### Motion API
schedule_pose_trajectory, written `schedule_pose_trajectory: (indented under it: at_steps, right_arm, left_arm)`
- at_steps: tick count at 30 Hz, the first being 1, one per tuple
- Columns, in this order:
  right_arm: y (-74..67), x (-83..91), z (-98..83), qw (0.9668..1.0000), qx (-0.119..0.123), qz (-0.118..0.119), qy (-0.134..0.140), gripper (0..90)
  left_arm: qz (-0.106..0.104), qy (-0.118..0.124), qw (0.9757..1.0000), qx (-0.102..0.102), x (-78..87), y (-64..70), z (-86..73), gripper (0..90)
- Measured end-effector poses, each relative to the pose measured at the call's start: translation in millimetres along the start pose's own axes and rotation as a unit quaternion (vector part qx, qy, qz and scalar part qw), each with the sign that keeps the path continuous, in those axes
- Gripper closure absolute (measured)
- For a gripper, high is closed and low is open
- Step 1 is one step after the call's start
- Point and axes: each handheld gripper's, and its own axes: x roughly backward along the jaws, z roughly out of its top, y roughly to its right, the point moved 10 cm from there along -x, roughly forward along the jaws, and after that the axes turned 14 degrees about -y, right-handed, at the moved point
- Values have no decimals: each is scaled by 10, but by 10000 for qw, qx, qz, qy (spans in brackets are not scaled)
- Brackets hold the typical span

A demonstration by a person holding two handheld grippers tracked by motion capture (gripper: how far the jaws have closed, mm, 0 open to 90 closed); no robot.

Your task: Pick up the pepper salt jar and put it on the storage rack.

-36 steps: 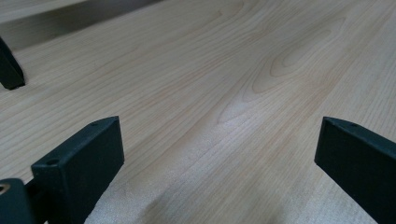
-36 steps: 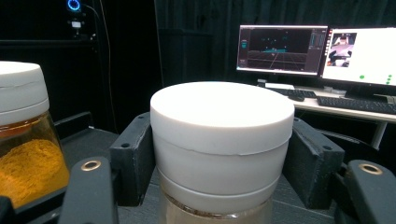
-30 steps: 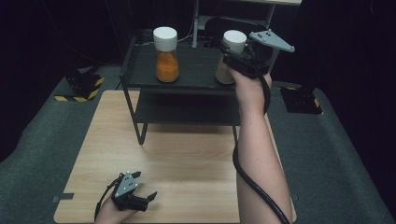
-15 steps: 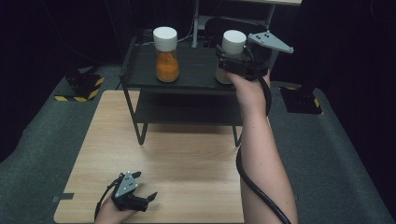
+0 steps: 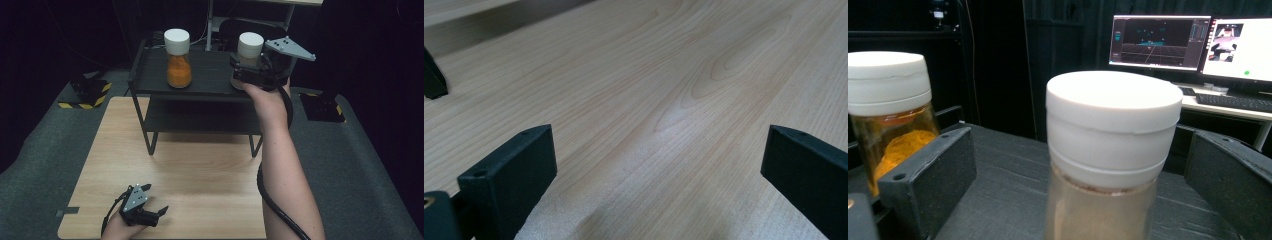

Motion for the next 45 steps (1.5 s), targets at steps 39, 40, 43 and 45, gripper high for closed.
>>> schedule_pose_trajectory:
  at_steps: [39, 40, 43, 45]
  right_arm:
    - [-263, 456, -913, 9972, 454, 412, -437, 0]
    - [-267, 449, -966, 9969, 472, 424, -467, 0]
    - [-269, 435, -1087, 9966, 436, 468, -525, 0]
    - [-262, 419, -1194, 9962, 413, 503, -581, 0]
  left_arm:
    - [-8, 11, 10000, -29, -2, 3, 0, 16]
    - [-7, 15, 10000, -36, -1, 2, -1, 16]
    - [-7, 29, 10000, -32, 0, 1, -3, 16]
    - [-8, 35, 10000, -25, 0, -2, -4, 16]
